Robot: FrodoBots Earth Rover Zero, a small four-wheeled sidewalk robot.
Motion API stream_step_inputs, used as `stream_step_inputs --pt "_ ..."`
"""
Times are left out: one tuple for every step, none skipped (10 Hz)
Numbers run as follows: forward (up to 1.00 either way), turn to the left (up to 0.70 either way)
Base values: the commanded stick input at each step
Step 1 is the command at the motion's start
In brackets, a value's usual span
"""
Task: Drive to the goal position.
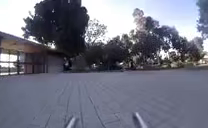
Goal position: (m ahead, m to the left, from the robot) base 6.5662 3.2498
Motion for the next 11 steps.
stream_step_inputs --pt "1.0 -0.4" --pt "1.0 -0.4" --pt "1.0 -0.4" --pt "1.0 -0.4" --pt "1.0 -0.4" --pt "1.0 -0.4" --pt "1.0 -0.21" --pt "1.0 -0.01" --pt "1.0 0.0" --pt "1.0 0.0" --pt "1.0 0.0"
